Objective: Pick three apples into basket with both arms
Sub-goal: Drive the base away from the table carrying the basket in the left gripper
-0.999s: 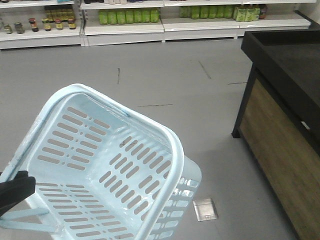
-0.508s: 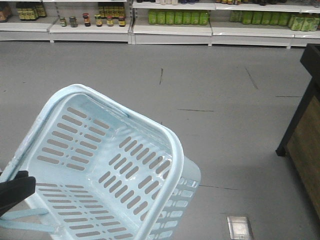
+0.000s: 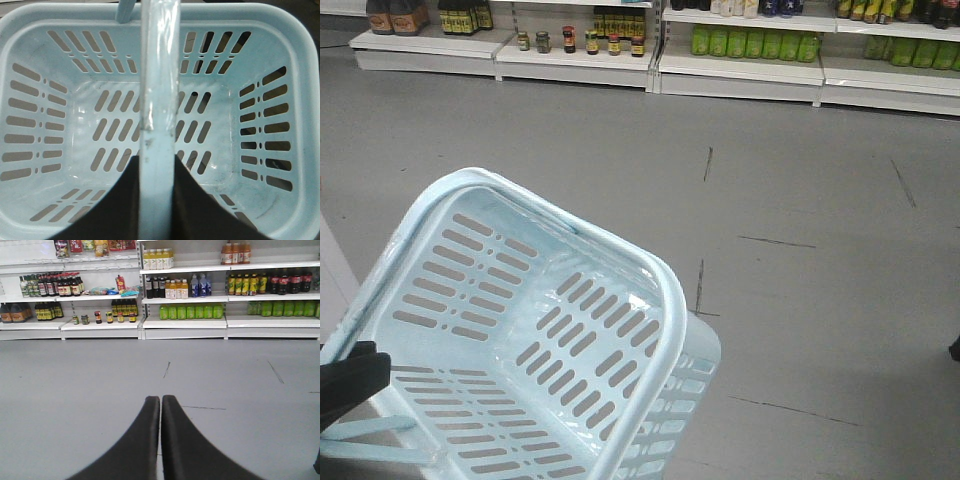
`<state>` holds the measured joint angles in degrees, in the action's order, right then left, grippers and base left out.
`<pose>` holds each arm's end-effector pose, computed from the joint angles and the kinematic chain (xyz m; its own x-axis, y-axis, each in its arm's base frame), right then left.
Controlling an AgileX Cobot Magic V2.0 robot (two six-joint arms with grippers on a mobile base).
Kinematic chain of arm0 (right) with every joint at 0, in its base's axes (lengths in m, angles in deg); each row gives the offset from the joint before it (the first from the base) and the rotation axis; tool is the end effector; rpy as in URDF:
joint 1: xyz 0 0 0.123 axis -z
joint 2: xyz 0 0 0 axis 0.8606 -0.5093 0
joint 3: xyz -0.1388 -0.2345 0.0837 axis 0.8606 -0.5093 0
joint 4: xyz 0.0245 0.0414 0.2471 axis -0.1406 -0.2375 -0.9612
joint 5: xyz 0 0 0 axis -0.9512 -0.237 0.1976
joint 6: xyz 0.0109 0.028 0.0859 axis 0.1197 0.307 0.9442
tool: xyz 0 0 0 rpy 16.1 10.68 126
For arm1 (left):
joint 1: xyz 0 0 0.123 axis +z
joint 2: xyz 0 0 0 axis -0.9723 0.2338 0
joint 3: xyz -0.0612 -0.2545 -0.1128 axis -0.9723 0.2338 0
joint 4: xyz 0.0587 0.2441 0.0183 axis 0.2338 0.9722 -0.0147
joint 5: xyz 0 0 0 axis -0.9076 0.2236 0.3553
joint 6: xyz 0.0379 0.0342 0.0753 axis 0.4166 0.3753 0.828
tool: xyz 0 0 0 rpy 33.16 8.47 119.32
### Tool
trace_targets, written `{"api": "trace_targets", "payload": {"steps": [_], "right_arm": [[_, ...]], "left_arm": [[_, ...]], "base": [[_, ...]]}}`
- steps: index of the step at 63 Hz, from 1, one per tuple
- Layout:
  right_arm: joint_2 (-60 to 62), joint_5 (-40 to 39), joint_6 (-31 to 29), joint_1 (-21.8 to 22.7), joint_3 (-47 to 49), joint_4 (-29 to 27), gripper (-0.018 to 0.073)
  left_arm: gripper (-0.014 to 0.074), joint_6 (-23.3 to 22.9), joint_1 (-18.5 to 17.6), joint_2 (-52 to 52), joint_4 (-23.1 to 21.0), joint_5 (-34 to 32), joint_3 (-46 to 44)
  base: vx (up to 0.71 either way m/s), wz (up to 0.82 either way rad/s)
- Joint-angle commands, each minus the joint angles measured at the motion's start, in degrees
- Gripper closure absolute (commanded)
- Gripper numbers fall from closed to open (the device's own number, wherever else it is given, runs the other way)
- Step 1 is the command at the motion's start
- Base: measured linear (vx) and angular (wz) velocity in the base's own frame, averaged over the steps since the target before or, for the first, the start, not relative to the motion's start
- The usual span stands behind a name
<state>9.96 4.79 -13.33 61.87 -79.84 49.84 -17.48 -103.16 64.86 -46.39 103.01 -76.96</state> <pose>0.0563 -0.0035 0.1902 -0.0846 0.0308 -0.9959 0.0569 0.9980 0.0260 0.0844 -0.0706 0.3447 -0.4116 0.1652 -0.8963 0.6385 0.7540 -0.1543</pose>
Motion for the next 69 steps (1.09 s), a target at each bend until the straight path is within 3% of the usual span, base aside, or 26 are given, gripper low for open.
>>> {"api": "trace_targets", "payload": {"steps": [1,69], "right_arm": [[0.8,-4.5,0.0,0.3,-0.8,0.6,0.0564],[0.8,-4.5,0.0,0.3,-0.8,0.6,0.0564]], "left_arm": [[0.0603,-0.3,-0.1,-0.1,-2.1,-5.7,-1.7],[0.0603,-0.3,-0.1,-0.1,-2.1,-5.7,-1.7]], "base": [[0.16,0.19],[0.22,-0.01]]}}
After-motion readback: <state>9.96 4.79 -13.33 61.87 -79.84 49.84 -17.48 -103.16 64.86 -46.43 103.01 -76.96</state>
